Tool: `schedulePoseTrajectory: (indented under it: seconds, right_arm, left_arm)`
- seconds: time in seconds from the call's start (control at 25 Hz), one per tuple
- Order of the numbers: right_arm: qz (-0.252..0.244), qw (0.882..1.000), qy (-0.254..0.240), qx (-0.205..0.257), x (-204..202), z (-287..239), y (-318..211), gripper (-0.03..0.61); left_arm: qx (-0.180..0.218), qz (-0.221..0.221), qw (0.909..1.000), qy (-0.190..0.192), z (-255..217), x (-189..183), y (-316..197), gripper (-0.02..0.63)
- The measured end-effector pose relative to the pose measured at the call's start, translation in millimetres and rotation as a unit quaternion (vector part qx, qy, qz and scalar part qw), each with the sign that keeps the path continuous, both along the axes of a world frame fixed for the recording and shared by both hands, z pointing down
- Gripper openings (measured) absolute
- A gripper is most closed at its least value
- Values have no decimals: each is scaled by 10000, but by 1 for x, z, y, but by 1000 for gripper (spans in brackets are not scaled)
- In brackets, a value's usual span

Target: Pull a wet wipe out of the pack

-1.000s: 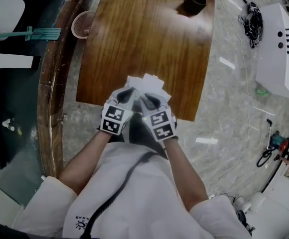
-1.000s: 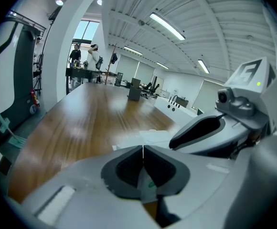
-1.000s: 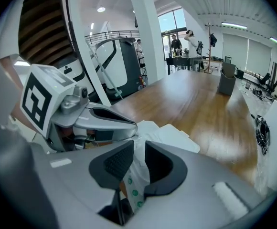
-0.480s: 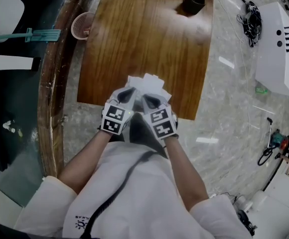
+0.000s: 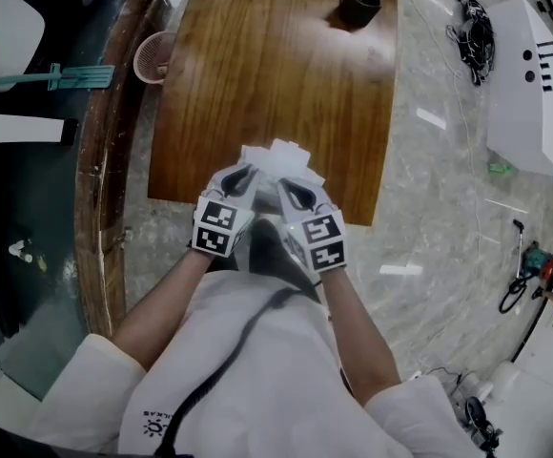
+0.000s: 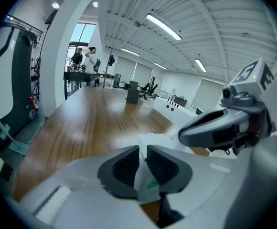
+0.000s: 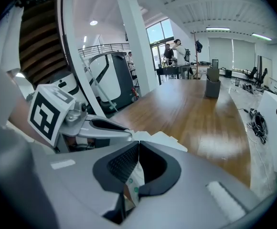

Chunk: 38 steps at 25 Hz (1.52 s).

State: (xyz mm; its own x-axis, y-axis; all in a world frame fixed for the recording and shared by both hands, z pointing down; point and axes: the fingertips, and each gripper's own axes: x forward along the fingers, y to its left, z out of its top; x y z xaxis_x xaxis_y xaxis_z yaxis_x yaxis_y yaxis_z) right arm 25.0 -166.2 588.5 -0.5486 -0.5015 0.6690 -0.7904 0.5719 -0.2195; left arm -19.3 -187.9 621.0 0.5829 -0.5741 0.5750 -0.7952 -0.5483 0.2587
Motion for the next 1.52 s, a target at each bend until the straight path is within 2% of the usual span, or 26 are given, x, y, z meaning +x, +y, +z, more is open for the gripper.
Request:
schedulePoseTrajectory:
  seconds: [0.12, 0.24, 0.64, 1.52]
  right_arm:
    - [119, 9997, -143, 129, 2, -9, 1, 12]
    - [168, 9993, -180, 280, 6, -17, 2, 12]
    - [374, 9967, -312, 654, 11, -40, 9, 12]
    - [838, 9823, -629, 1555, 15, -105, 12, 12]
  left_arm:
    - [16, 37, 9999, 100, -7, -1, 2, 98]
    - [120, 77, 9997, 193, -20, 0, 3, 106]
    - [505, 242, 9975, 427, -62, 7, 8, 106]
    - [1137, 513, 9908, 521, -122, 8, 12, 80]
